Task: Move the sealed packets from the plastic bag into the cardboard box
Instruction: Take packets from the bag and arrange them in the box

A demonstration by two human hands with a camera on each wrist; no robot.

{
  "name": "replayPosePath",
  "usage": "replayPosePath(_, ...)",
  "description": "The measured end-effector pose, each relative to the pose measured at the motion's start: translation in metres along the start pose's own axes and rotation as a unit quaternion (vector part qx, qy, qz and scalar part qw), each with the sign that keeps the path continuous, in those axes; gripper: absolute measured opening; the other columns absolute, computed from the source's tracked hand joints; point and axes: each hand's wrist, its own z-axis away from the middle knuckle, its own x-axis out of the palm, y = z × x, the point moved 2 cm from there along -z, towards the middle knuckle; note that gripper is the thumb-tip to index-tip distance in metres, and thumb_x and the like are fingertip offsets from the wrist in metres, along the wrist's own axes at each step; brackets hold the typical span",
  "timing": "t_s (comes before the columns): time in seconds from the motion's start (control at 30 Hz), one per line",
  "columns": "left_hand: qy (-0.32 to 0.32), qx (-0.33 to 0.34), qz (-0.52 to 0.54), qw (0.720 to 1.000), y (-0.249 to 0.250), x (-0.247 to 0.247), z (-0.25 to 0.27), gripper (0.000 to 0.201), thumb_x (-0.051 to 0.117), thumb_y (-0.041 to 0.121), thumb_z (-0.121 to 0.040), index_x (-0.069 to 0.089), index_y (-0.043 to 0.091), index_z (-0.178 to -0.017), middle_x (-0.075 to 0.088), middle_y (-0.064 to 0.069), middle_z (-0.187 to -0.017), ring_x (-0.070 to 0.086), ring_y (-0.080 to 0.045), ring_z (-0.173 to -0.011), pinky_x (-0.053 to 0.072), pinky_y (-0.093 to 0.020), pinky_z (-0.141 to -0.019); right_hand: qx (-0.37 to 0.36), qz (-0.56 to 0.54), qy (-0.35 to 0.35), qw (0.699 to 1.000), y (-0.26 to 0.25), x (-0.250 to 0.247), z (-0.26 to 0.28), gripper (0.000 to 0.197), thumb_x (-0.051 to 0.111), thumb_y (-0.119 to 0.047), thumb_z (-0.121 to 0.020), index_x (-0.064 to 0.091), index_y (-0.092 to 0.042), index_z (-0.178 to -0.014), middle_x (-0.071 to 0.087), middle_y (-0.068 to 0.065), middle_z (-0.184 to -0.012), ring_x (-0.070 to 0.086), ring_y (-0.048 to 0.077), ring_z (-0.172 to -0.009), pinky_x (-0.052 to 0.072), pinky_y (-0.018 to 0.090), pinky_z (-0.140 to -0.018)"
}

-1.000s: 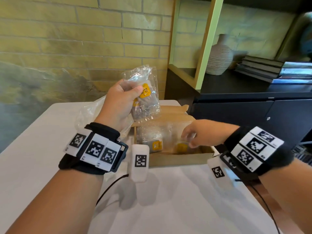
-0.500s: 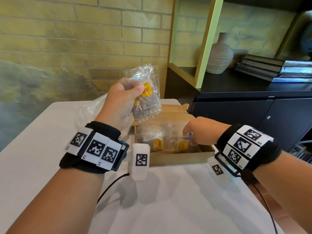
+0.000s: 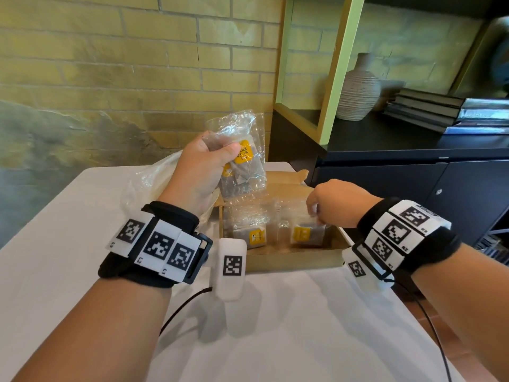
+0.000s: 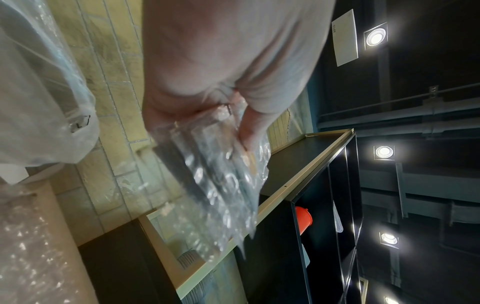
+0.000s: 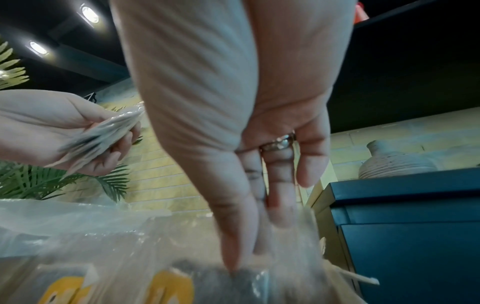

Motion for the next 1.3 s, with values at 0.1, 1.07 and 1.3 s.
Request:
replayPosePath(0.1,-0.005,-0.012,0.007,1.0,-0.002,0.0,-0.001,0.02,0.057,0.007,-0.09,0.056,0.022,-0.078,0.061,0.001,-0.083,0.06,-0.013,-0.077,0.049,-0.029,-0.067,0.0,-0.004,-0.014,1.0,0.002,0.002,-0.002,0.02,0.064,-0.017,-0.085,0.065,-0.02,-0.104,0.062,0.004,-0.111,0.058,0.02,-0.103,0.048,0.033,-0.093)
replayPosePath(1.07,-0.067,-0.062,-0.016,0.996,-0.012,0.007,0.001,0.018,0.067,0.01,-0.083,0.058,0.021,-0.094,0.064,-0.001,-0.096,0.062,-0.011,-0.078,0.053,-0.023,-0.06,-0.075,-0.662,0.234,0.708,-0.04,-0.039,-0.019,0.012,0.06,-0.007,-0.088,0.061,-0.019,-0.087,0.064,0.003,-0.077,0.054,0.014,-0.064,0.045,0.022,-0.053)
replayPosePath(1.3,-0.078,-0.043,-0.029,0.996,-0.012,0.004,-0.001,0.021,0.067,0.002,-0.081,0.063,0.018,-0.092,0.066,-0.001,-0.087,0.063,-0.009,-0.072,0.053,-0.016,-0.058,-0.067,-0.673,0.233,0.699,-0.033,-0.037,-0.027,0.012,0.056,-0.008,-0.091,0.06,-0.019,-0.088,0.065,0.0,-0.081,0.062,0.012,-0.071,0.05,0.025,-0.059)
